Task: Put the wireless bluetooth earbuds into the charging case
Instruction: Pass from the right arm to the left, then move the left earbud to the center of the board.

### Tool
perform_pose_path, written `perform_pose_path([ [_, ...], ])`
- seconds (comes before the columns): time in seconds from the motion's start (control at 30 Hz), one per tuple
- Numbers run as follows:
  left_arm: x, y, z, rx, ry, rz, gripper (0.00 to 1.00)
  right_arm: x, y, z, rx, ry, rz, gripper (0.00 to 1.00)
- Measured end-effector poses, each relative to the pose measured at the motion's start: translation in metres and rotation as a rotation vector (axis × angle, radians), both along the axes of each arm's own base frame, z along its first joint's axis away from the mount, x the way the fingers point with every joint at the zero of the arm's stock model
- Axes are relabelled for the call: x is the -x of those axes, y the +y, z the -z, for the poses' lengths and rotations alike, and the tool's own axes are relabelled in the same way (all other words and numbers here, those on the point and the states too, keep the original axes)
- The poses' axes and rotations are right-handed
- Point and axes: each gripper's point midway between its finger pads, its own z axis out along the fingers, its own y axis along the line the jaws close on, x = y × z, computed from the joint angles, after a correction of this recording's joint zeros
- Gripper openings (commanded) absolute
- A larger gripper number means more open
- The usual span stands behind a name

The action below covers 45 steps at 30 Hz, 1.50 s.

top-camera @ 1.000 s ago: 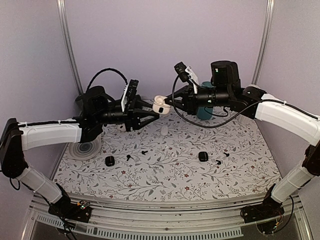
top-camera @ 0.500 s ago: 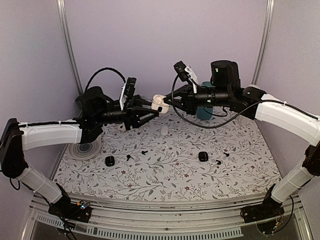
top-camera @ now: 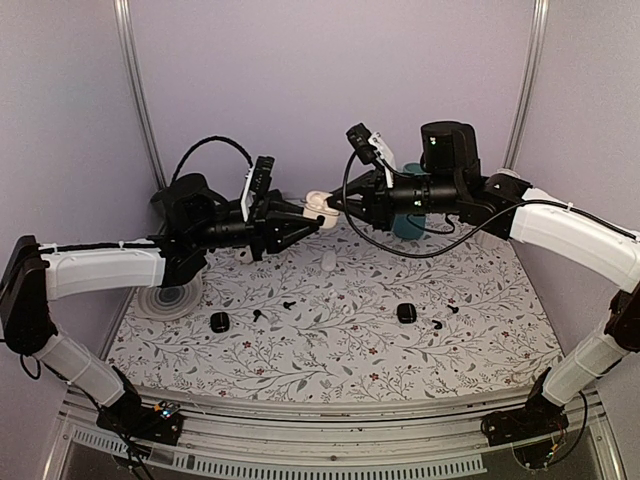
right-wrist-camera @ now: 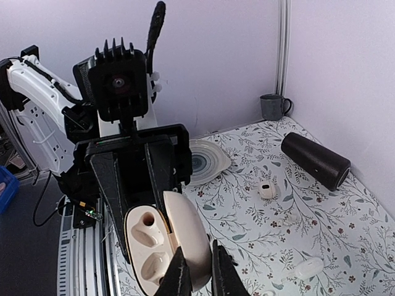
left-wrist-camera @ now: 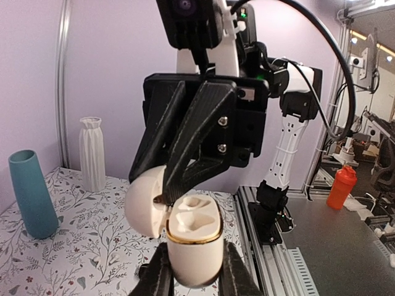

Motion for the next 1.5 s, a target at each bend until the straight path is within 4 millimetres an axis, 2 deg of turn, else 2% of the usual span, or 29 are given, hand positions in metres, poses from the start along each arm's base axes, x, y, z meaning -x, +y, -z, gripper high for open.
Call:
perform_pose_path([
  [0.1, 0.001, 0.0, 0.0, -0.002, -0.005, 0.003, 0.0, 0.0, 0.0, 0.001, 0.001, 0.004, -0.001, 0.17],
  [0.23, 0.003, 0.0, 0.002, -0.007, -0.024, 0.014, 0.0, 0.004, 0.001, -0.002, -0.013, 0.019, -0.018, 0.28],
  [0.47, 0.006, -0.001, 0.002, -0.005, -0.056, 0.024, 0.0, 0.007, 0.004, -0.009, -0.056, 0.045, -0.039, 0.34],
  [0.67, 0.007, 0.0, 0.01, -0.012, -0.063, 0.021, 0.0, 0.007, 0.004, -0.006, -0.059, 0.067, -0.034, 0.4],
  [0.9, 0.004, 0.001, 0.011, -0.012, -0.063, -0.002, 0.0, 0.007, 0.004, -0.006, -0.062, 0.077, -0.029, 0.51],
  [1.07, -0.003, 0.003, 0.012, -0.01, -0.056, -0.048, 0.0, 0.006, 0.003, -0.009, -0.07, 0.088, -0.016, 0.63],
  [1.17, -0.006, 0.004, 0.014, -0.011, -0.05, -0.071, 0.0, 0.007, -0.006, -0.013, -0.083, 0.086, 0.02, 0.75],
  [1.27, -0.01, 0.005, 0.014, -0.01, -0.049, -0.091, 0.0, 0.007, -0.019, -0.022, -0.105, 0.07, 0.071, 0.96],
  [1.3, -0.011, 0.005, 0.013, -0.009, -0.05, -0.094, 0.0, 0.005, -0.026, -0.025, -0.116, 0.065, 0.096, 1.0],
  [1.43, -0.012, 0.006, 0.013, -0.007, -0.056, -0.1, 0.0, -0.007, -0.054, -0.029, -0.15, 0.079, 0.204, 0.99],
  [1.5, -0.013, 0.007, 0.013, -0.008, -0.061, -0.101, 0.0, -0.019, -0.068, -0.022, -0.153, 0.109, 0.271, 0.99],
])
